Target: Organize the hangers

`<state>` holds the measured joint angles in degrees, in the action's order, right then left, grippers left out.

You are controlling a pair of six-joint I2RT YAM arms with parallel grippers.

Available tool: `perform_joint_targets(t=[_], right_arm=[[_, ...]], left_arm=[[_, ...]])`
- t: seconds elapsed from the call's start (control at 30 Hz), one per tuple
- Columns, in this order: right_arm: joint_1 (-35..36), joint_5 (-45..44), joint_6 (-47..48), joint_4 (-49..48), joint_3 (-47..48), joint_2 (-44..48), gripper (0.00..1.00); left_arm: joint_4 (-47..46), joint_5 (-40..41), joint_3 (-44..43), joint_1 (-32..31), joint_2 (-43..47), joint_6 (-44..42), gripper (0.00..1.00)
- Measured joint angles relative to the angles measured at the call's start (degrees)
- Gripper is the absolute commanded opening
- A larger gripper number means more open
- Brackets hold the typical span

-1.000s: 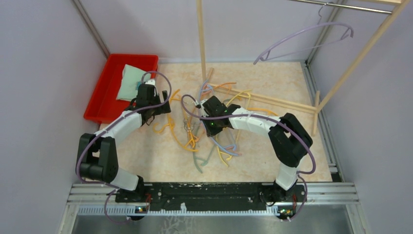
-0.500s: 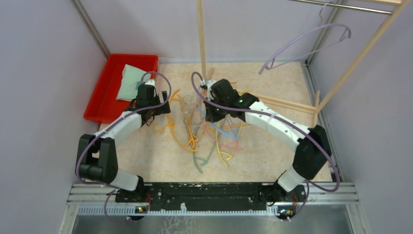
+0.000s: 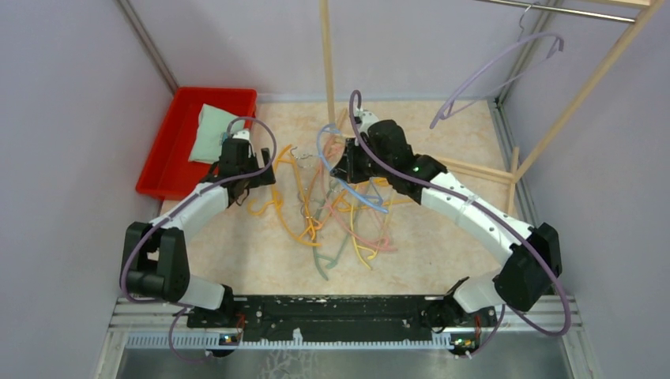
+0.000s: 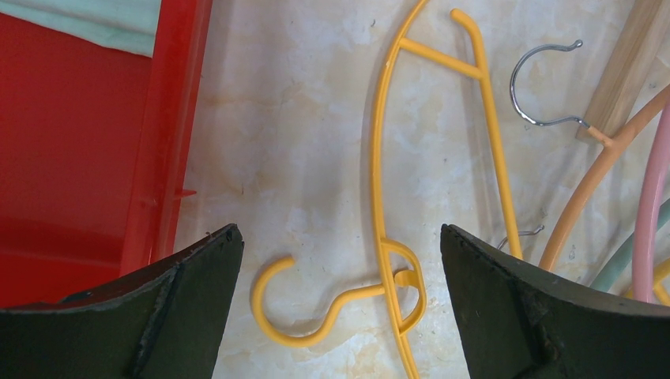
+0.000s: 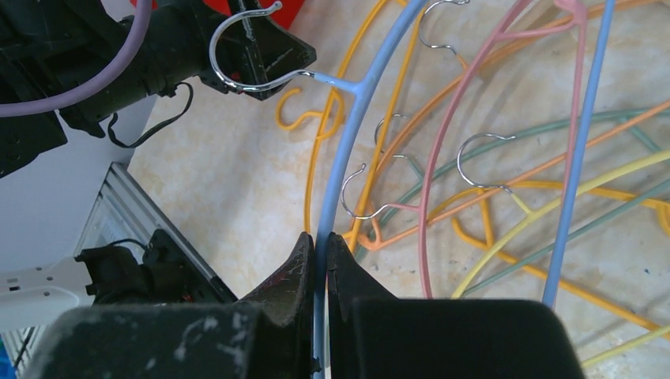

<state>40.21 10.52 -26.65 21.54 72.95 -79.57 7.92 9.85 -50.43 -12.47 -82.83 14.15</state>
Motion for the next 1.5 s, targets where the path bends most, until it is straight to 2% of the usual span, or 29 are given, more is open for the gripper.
perform_joint_targets(t=[0.17, 0.43, 0.77, 0.93, 1.07, 1.27, 1.5], right_arm=[[-0.1, 2.8, -0.5, -5.9, -5.1, -1.7, 0.0], [0.2, 3.7, 3.5, -10.9, -12.9, -11.2, 0.0], [1.9, 2.3, 7.9, -13.7, -13.5, -18.6, 0.0], [2.4, 1.9, 8.8, -14.7, -13.5, -19.8, 0.23], [2.9, 1.5, 9.3, -14.5, -13.5, -20.9, 0.3], [3.3, 1.6, 9.6, -13.5, -13.5, -22.8, 0.16], [3.6, 0.3, 10.6, -12.2, -13.2, -22.2, 0.18]], left_arm=[[0.0, -0.1, 1.2, 0.0, 0.7, 0.7, 1.0], [0.2, 0.1, 1.6, 0.0, 2.3, 0.8, 1.0], [0.3, 0.5, 1.6, 0.0, 2.5, 0.0, 1.0], [0.3, 0.5, 1.6, 0.0, 1.8, 0.0, 1.0], [0.3, 0.5, 1.6, 0.0, 1.2, 0.0, 1.0], [0.3, 0.5, 1.6, 0.0, 0.8, 0.0, 1.0], [0.2, 0.5, 1.6, 0.0, 0.6, 0.0, 1.0]])
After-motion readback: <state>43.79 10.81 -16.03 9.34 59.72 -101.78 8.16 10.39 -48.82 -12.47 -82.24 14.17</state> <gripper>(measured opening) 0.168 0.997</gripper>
